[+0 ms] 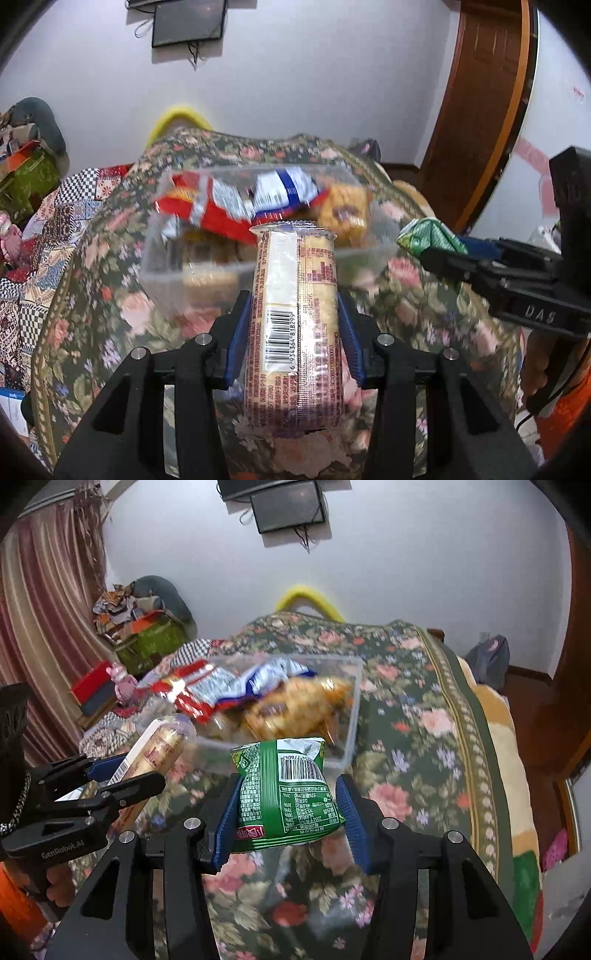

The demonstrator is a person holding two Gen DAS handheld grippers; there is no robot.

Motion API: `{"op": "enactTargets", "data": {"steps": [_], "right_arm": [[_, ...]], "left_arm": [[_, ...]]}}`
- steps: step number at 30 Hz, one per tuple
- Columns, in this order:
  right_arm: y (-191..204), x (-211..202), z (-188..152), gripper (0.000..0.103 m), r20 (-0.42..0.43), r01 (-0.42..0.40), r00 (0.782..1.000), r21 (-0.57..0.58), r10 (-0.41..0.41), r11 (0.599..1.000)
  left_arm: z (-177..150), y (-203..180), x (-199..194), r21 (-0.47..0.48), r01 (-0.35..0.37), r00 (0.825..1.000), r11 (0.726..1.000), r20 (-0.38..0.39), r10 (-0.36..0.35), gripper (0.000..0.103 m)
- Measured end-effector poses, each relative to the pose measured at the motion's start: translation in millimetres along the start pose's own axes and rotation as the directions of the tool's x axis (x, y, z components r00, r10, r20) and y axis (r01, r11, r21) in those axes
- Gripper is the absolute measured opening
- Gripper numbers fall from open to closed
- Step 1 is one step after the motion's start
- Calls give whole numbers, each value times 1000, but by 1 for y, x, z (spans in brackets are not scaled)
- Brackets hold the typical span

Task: Organize snacks
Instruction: 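Drop the green chip bag and wafer roll into the clear box, opening both tools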

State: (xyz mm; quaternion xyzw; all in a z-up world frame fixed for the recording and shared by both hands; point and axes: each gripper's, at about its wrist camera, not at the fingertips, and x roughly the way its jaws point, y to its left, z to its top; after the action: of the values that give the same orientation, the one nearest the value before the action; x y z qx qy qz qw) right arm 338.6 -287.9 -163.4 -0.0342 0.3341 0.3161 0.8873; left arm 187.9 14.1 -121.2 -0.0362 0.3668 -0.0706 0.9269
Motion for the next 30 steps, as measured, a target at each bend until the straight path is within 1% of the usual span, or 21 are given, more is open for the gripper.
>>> {"op": "enactTargets", "data": {"steps": [5,8,15,19,23,30], "right_arm": [[8,4,17,48,39,-10,999,-12,11,1000],[12,11,28,48,56,-13,998,-14,14,1000],[14,29,49,48,74,-12,997,-8,13,1000],[12,42,60,48,72,-5,997,6,4,1000],[12,56,66,48,59,21,998,12,-22,1000],[12,77,69,48,8,39,999,27,-40,999]], "left_arm": [[26,8,0,-27,-3,999,1000,42,4,45],[39,13,4,-36,-16,998,999,59,18,45],[65,25,20,-56,-40,996,998,76,44,45],[76,31,35,-65,-46,997,997,66,51,45],[85,35,51,-68,-58,997,996,55,62,45],[90,47,83,-114,-49,999,992,-3,49,45]]}}
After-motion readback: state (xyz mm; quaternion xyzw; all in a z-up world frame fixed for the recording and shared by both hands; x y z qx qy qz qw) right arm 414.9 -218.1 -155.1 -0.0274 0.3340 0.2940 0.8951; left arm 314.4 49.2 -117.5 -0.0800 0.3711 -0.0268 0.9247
